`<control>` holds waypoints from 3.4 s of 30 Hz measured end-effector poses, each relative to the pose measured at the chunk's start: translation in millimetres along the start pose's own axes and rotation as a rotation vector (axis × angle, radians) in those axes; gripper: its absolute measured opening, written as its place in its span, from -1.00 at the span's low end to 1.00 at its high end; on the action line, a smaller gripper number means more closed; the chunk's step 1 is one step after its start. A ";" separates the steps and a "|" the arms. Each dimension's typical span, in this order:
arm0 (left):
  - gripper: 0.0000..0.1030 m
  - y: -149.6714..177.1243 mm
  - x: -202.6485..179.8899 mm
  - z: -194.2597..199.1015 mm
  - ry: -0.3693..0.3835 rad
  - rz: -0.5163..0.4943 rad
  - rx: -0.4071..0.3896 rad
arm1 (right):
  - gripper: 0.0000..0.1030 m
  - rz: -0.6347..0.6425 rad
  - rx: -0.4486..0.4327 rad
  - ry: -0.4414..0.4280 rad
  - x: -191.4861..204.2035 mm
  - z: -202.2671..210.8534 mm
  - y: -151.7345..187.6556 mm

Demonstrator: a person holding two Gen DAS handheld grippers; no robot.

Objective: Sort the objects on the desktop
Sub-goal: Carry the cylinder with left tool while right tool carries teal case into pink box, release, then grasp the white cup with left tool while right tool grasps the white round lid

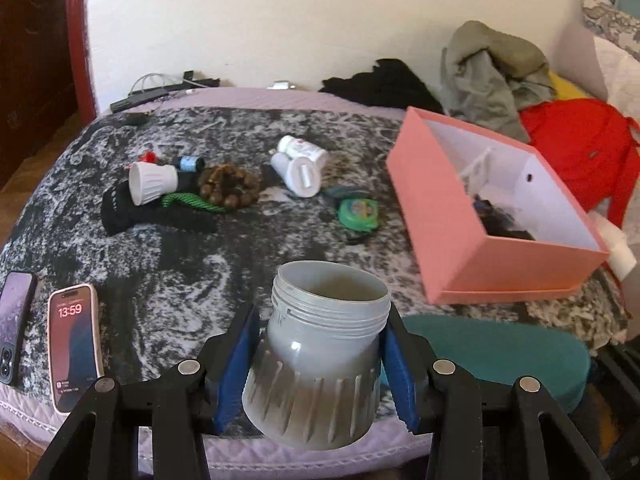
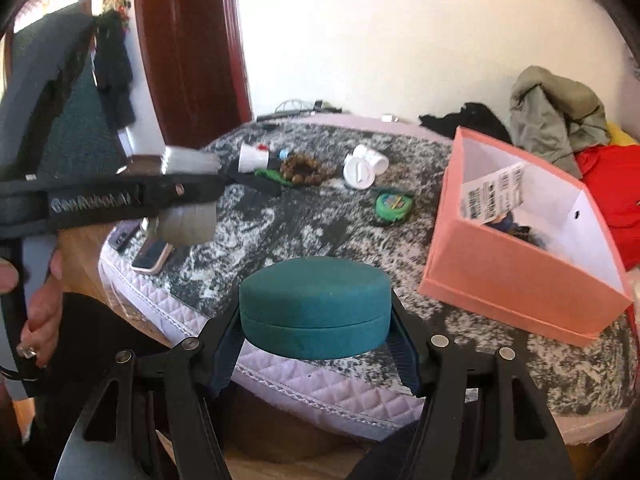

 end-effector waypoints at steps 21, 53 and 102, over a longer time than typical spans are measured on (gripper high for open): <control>-0.01 -132.5 -207.9 -0.6 0.229 -0.270 -0.153 | 0.31 -0.183 -0.283 0.366 -188.5 140.5 -69.9; 0.70 -111.3 32.6 -96.4 -0.107 0.059 0.027 | 0.72 -0.175 -0.013 0.098 -133.6 -49.6 -101.5; -0.93 -75.4 145.3 -104.5 -0.202 0.154 0.061 | 0.13 -0.099 0.012 0.022 -39.6 -222.7 -126.1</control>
Point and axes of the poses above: each gripper's, at about its wrist camera, not at the fingertips, and z roughly against the way its jaws point, x to its left, y to its underside, the point moved 10 cm from there along -z, roughly the way its jaws point, and after that the axes turned 1 degree about z, right-handed, at the moved point
